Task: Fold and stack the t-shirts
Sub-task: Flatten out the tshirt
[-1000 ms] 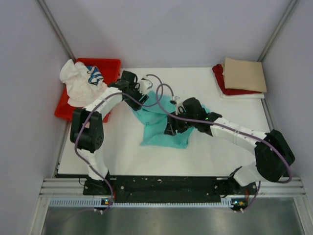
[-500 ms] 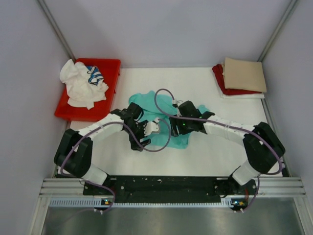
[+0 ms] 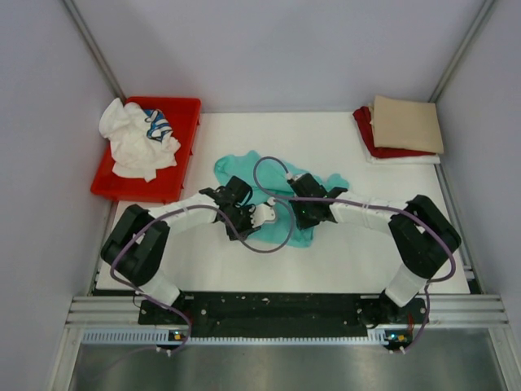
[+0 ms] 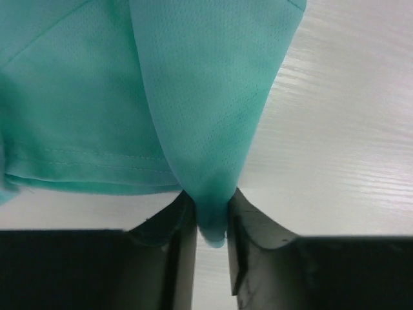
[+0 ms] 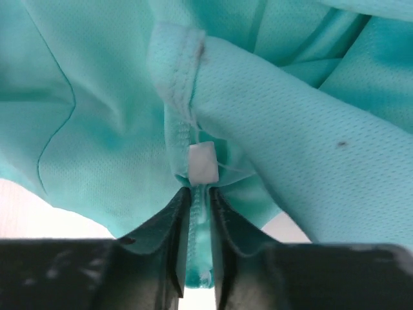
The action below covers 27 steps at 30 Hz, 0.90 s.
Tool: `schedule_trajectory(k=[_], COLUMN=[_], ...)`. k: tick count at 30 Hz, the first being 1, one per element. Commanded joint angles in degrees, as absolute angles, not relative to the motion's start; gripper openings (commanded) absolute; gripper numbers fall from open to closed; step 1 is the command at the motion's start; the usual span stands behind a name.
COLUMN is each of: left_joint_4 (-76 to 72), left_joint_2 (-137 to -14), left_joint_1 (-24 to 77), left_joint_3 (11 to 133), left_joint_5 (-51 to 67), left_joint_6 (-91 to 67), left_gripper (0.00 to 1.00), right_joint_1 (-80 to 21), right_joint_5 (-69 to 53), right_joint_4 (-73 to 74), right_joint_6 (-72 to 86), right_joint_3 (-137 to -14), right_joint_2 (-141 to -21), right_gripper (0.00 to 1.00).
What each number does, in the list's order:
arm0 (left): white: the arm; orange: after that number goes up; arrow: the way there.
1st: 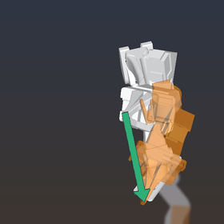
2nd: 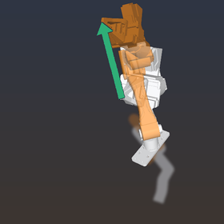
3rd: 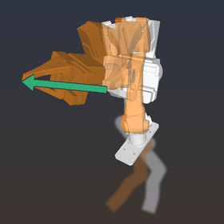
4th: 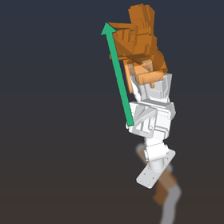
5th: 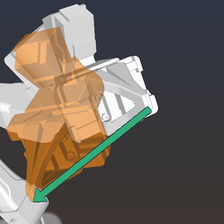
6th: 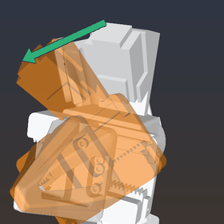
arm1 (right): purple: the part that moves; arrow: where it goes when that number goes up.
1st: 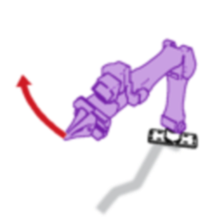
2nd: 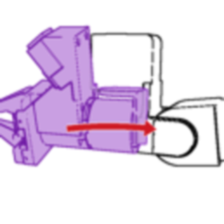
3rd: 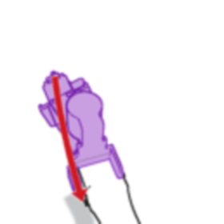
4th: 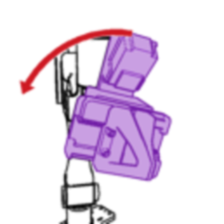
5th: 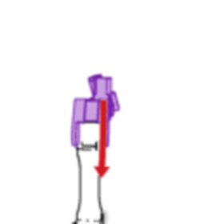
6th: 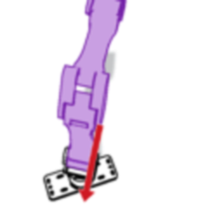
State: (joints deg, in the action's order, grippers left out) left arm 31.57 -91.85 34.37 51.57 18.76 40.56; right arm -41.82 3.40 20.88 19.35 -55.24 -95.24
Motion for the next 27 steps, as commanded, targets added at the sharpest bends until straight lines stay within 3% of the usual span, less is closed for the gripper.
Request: schedule_trajectory(k=[1,2,6,12,19,24,27], left_joint_4=[29.96,30.14,34.52,48.75,63.44,64.78,61.10], left_joint_2=[-93.60,-93.43,-88.70,-79.46,-75.15,-74.88,-75.06], left_joint_1=[35.07,35.16,33.49,32.61,33.74,40.24,40.69], left_joint_3=[51.76,52.46,60.88,85.03,117.99,135.94,137.11], left_joint_5=[17.49,16.01,7.14,-4.21,-4.75,-11.94,-15.54], left_joint_6=[38.32,37.54,34.20,34.19,36.30,38.40,40.25], left_gripper=[0.01,0.00,0.00,0.00,0.00,0.00,0.00], right_joint_1=[-40.43,-39.99,-37.62,-36.47,-38.40,-40.96,-42.01], right_joint_5=[4.57,4.40,3.34,1.24,-4.65,-9.30,-12.73], right_joint_4=[20.74,20.66,21.18,25.31,26.37,23.74,18.13], right_joint_6=[19.86,19.86,17.41,10.82,7.66,10.27,14.40], right_joint_3=[-56.60,-56.51,-59.14,-71.61,-81.29,-81.66,-77.54], right_joint_2=[-94.49,-93.96,-90.10,-80.96,-68.84,-61.63,-58.11], right_gripper=[0.09,0.00,0.00,0.00,0.00,0.00,0.00])
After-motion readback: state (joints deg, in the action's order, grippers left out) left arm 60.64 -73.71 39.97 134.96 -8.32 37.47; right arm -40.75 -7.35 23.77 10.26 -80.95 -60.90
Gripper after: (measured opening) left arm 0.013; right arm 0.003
